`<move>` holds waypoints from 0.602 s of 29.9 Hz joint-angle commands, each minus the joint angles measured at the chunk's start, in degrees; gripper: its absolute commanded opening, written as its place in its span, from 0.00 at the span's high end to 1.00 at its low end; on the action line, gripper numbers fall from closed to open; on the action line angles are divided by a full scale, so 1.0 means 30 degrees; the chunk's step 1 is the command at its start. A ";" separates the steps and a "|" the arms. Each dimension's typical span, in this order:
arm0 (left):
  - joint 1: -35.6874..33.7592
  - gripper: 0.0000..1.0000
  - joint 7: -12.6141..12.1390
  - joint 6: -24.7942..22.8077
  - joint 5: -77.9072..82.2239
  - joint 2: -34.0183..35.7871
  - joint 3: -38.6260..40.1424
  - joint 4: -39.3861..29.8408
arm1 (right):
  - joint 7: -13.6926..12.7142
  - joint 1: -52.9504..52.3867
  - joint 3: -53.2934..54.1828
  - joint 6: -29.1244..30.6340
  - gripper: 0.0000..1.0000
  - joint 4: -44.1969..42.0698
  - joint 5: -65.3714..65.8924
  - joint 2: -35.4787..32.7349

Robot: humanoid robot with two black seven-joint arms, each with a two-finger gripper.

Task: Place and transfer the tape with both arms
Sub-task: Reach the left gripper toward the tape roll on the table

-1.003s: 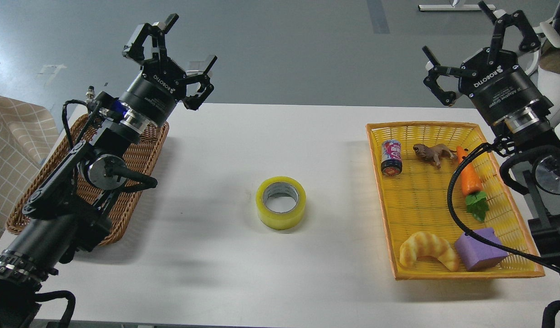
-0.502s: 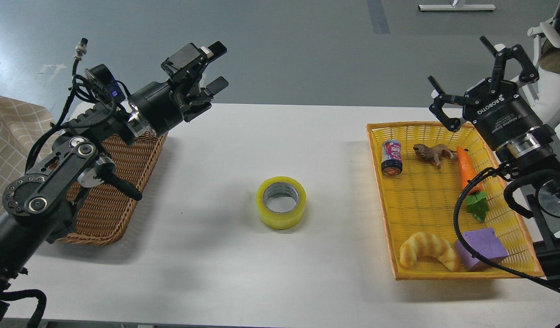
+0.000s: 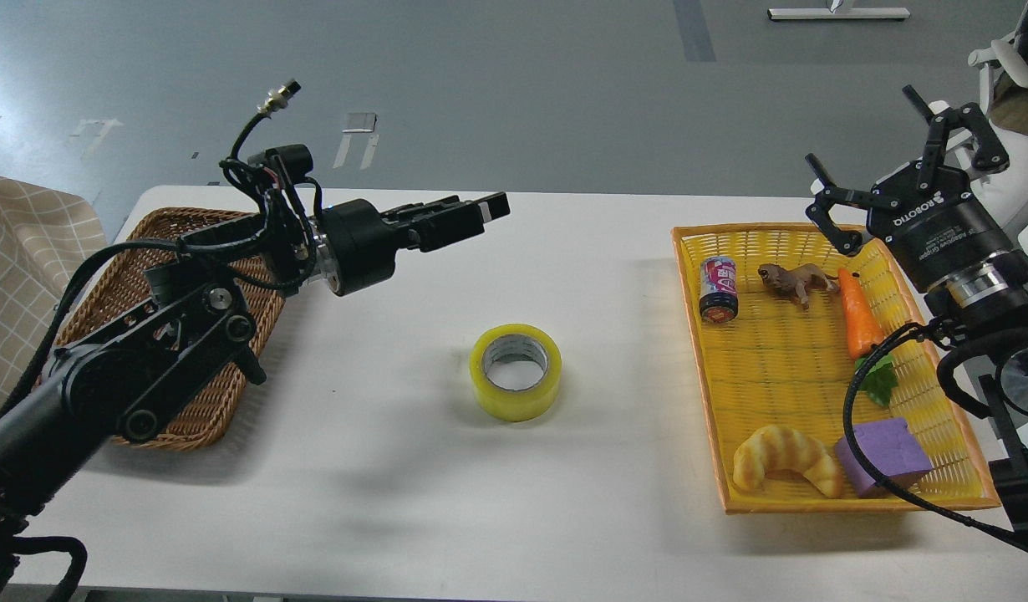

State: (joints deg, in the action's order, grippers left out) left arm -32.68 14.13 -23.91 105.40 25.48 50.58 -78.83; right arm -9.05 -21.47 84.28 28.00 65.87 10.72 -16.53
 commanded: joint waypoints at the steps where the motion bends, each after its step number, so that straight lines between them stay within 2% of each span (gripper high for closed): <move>1: -0.0123 0.02 0.0007 0.0001 0.1778 -0.0086 -0.0803 -0.0032 | -0.0001 0.0096 0.0060 -0.0001 0.00 -0.0015 -0.0001 0.0001; 9: -0.0445 0.02 -0.0110 0.0176 0.6534 -0.0408 -0.4051 0.0027 | -0.0001 0.0389 0.0060 -0.0001 0.00 -0.0044 -0.0001 0.0147; 13: -0.0358 0.02 -0.0257 0.0176 0.6534 -0.0730 -0.4848 0.0611 | -0.0001 0.0390 0.0060 -0.0001 0.00 -0.0044 -0.0001 0.0206; 18: -0.0474 0.02 -0.2100 0.0059 0.6534 -0.1607 -0.4936 0.2366 | -0.0001 0.0507 0.0060 -0.0001 0.00 -0.0044 -0.0001 0.0265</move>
State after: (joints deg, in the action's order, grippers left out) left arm -33.74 10.41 -23.58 125.01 22.49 36.08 -74.58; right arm -9.02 -20.09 84.46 28.00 65.73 10.72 -15.79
